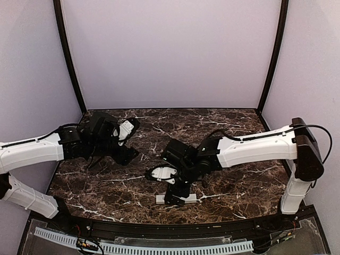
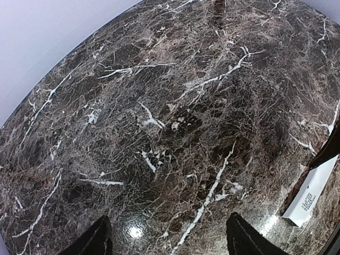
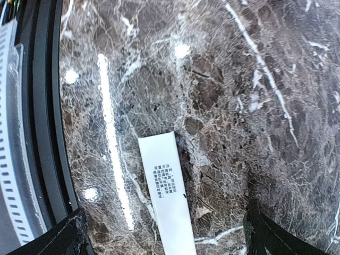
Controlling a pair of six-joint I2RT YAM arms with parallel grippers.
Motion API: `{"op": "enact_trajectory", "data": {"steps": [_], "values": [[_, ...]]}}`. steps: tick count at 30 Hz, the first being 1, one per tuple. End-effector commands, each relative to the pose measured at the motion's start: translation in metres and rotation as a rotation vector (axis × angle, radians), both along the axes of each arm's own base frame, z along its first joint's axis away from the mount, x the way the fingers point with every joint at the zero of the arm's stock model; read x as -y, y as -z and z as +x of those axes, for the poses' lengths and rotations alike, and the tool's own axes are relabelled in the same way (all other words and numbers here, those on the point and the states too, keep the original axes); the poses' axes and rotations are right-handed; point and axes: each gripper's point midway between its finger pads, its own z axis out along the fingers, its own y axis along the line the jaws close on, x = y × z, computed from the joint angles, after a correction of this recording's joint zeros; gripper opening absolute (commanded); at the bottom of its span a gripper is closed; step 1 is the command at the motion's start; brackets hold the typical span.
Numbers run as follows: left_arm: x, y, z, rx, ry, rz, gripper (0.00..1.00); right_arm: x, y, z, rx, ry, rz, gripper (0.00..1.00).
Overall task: Load the batteries into the remote control
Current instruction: Pick up the remote control from the center of the board.
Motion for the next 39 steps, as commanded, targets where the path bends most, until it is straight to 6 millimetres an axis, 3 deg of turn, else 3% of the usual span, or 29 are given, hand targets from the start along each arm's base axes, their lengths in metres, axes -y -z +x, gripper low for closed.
{"op": "enact_trajectory", "data": {"steps": [1,8,12,18,26,33,39], "values": [[-0.002,0.016,0.0,-0.024,-0.006,0.013,0.73,0.007,0.025,-0.004,0.042,-0.139,-0.106,0.99],[0.004,0.018,-0.002,-0.042,0.028,0.004,0.73,0.02,0.055,0.005,0.065,-0.139,-0.168,0.97],[0.005,0.022,-0.003,-0.053,0.035,0.008,0.73,0.024,0.072,0.001,-0.002,-0.151,-0.204,0.81],[0.007,0.025,-0.004,-0.066,0.044,0.012,0.73,0.026,0.088,0.002,-0.034,-0.151,-0.251,0.69],[0.008,0.025,-0.004,-0.066,0.05,0.009,0.73,0.025,0.084,-0.001,-0.052,-0.147,-0.245,0.34],[0.009,0.023,-0.005,-0.063,0.053,0.004,0.73,0.02,0.074,-0.001,-0.052,-0.149,-0.219,0.2],[0.01,0.019,-0.006,-0.058,0.059,-0.018,0.73,0.012,0.055,0.004,-0.051,-0.116,-0.158,0.12]]}}
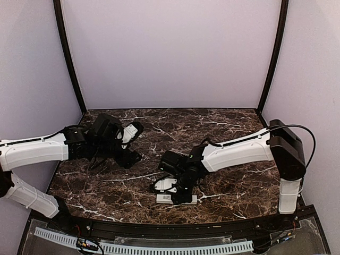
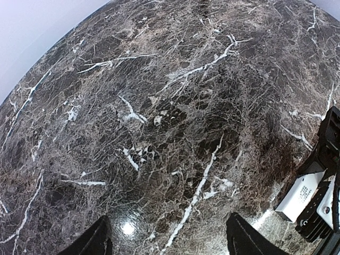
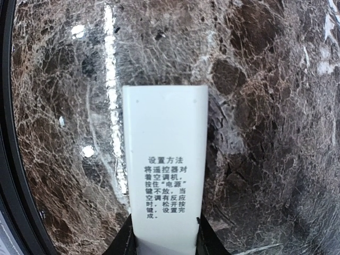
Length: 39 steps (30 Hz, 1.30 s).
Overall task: Load the batteries into the remote control
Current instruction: Pick up the remote control from the center of the board, then pass from the right arm to the left
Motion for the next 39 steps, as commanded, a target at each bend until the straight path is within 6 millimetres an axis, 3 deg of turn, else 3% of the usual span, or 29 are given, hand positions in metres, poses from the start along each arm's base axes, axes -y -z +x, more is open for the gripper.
{"op": "enact_trajectory", "data": {"steps": [1,5,17,20,25,28,32,36,39], "values": [[0.0,-0.003,-0.002,0.002,0.009,-0.022,0.73,-0.012,-0.028,0.008,-0.004,0.049,0.076,0.11],[0.004,-0.012,-0.005,0.018,0.023,-0.072,0.73,-0.017,-0.054,0.02,-0.019,0.118,0.153,0.11],[0.02,-0.089,-0.036,0.198,0.179,-0.458,0.73,-0.03,-0.162,0.061,-0.034,0.311,0.457,0.11],[0.026,-0.094,-0.044,0.167,0.203,-0.542,0.73,-0.033,-0.191,0.067,-0.027,0.34,0.544,0.11],[0.038,-0.111,-0.054,0.146,0.251,-0.704,0.73,-0.041,-0.24,0.053,-0.064,0.277,0.725,0.12],[0.042,-0.137,-0.057,0.166,0.266,-0.837,0.79,-0.041,-0.262,0.037,-0.103,0.203,0.822,0.13],[0.055,-0.167,-0.073,0.176,0.348,-0.964,0.87,-0.041,-0.281,0.025,-0.124,0.143,0.913,0.14],[0.073,-0.177,-0.092,0.193,0.434,-0.982,0.91,-0.041,-0.294,0.021,-0.117,0.112,0.967,0.14],[0.078,-0.178,-0.095,0.196,0.441,-0.988,0.91,-0.042,-0.3,0.015,-0.147,0.089,0.995,0.14]]}}
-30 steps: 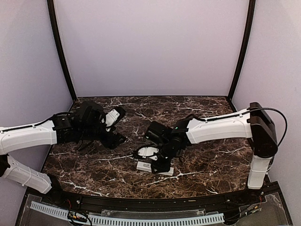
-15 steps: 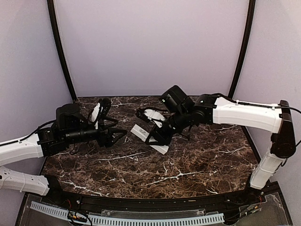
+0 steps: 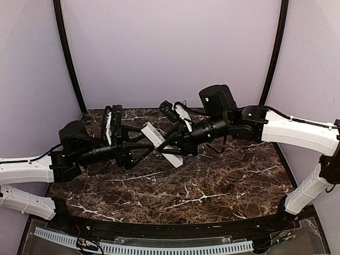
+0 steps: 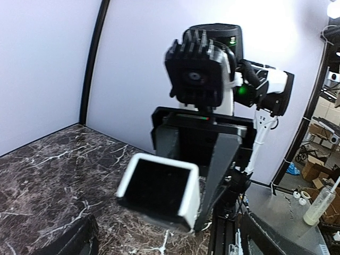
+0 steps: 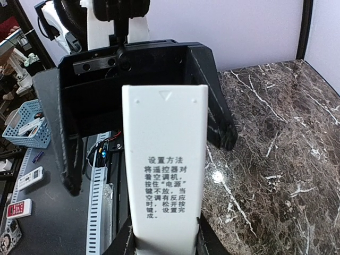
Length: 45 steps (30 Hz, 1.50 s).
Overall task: Load the batteries into the remote control
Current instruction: Pass from the right arm to the left
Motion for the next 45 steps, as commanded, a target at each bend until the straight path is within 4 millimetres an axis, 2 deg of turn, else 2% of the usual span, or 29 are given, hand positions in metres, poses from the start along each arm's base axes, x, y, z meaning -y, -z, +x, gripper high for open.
{"op": "enact_trajectory", "data": {"steps": [1,6,10,17,22,27,29,31,32,35,40,43,45], "values": [[0.008,-0.025,-0.009,0.043,0.042,-0.082,0.89,-0.004,-0.027,-0.011,0.0,-0.066,0.116,0.14],[0.014,-0.035,-0.01,0.042,0.055,-0.113,0.76,-0.004,-0.03,-0.016,-0.001,-0.097,0.134,0.14],[0.017,-0.035,-0.008,0.031,0.055,-0.116,0.59,-0.002,-0.033,-0.02,0.004,-0.114,0.153,0.14],[0.023,-0.036,-0.012,0.015,0.099,-0.129,0.42,-0.002,-0.032,-0.023,-0.006,-0.123,0.151,0.14],[0.025,-0.036,-0.016,0.011,0.123,-0.125,0.23,-0.001,-0.031,-0.022,-0.005,-0.12,0.152,0.15],[0.026,-0.033,-0.015,-0.003,0.117,-0.107,0.02,-0.001,-0.026,-0.019,-0.007,-0.103,0.14,0.21],[0.026,-0.031,-0.012,-0.012,0.102,-0.093,0.0,-0.001,-0.023,-0.018,-0.007,-0.093,0.132,0.28],[0.026,-0.026,-0.009,-0.03,0.085,-0.066,0.0,-0.001,-0.02,-0.014,-0.004,-0.071,0.12,0.43],[0.025,-0.026,-0.007,-0.036,0.069,-0.061,0.0,0.0,-0.017,-0.012,-0.001,-0.054,0.109,0.56],[0.023,-0.018,0.002,-0.078,0.018,-0.019,0.0,0.004,-0.008,-0.002,0.011,0.014,0.072,0.75],[0.017,-0.009,0.02,-0.142,-0.093,0.002,0.0,0.011,-0.006,0.017,0.089,0.189,0.062,0.87],[0.015,-0.008,0.028,-0.163,-0.139,0.001,0.0,0.012,0.001,0.026,0.18,0.352,0.052,0.89],[0.014,-0.007,0.032,-0.168,-0.16,0.0,0.0,0.01,0.008,0.025,0.24,0.432,0.047,0.89]]}}
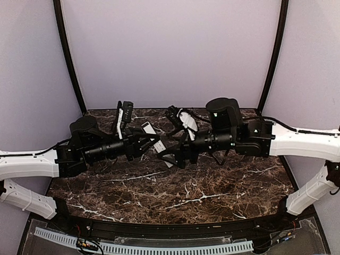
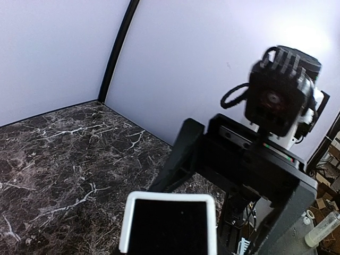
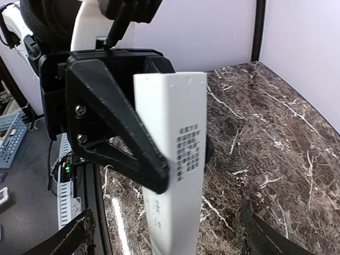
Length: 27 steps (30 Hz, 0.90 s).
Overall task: Load the batteries into the remote control
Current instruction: Pass from the right arm to the left, then pass from the left arm to the right
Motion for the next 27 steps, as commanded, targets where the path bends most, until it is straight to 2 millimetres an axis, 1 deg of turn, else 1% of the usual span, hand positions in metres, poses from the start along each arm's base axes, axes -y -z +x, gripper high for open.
{"op": "enact_trajectory", "data": {"steps": [1,4,6,8,11,15,17,22,25,26,27], "values": [[-0.005,-0.018,0.013,-0.007,-0.085,-0.032,0.0,-0.002,0.0,0.012,0.161,0.254,0.014,0.89],[-0.007,-0.016,0.017,-0.013,-0.11,-0.026,0.0,-0.013,0.01,0.011,0.2,0.338,-0.012,0.87],[-0.007,-0.015,0.018,-0.015,-0.115,-0.023,0.0,-0.018,0.018,0.016,0.203,0.383,-0.032,0.83],[-0.008,-0.015,0.019,-0.016,-0.117,-0.024,0.0,-0.021,0.027,0.022,0.197,0.43,-0.056,0.77],[-0.008,-0.014,0.019,-0.019,-0.119,-0.021,0.0,-0.024,0.03,0.029,0.197,0.474,-0.066,0.64],[-0.008,-0.014,0.019,-0.018,-0.12,-0.02,0.0,-0.023,0.034,0.033,0.2,0.509,-0.069,0.44],[-0.008,-0.013,0.019,-0.017,-0.122,-0.015,0.0,-0.023,0.034,0.034,0.197,0.517,-0.067,0.35],[-0.008,-0.01,0.02,-0.019,-0.125,-0.007,0.0,-0.028,0.039,0.032,0.174,0.505,-0.075,0.19],[-0.005,-0.007,0.02,-0.019,-0.119,0.005,0.01,-0.036,0.043,0.026,0.14,0.457,-0.088,0.13],[-0.005,-0.007,0.021,-0.018,-0.12,0.006,0.11,-0.037,0.046,0.025,0.121,0.447,-0.102,0.1],[-0.005,-0.005,0.021,-0.019,-0.12,0.012,0.19,-0.039,0.047,0.025,0.1,0.44,-0.108,0.07]]}}
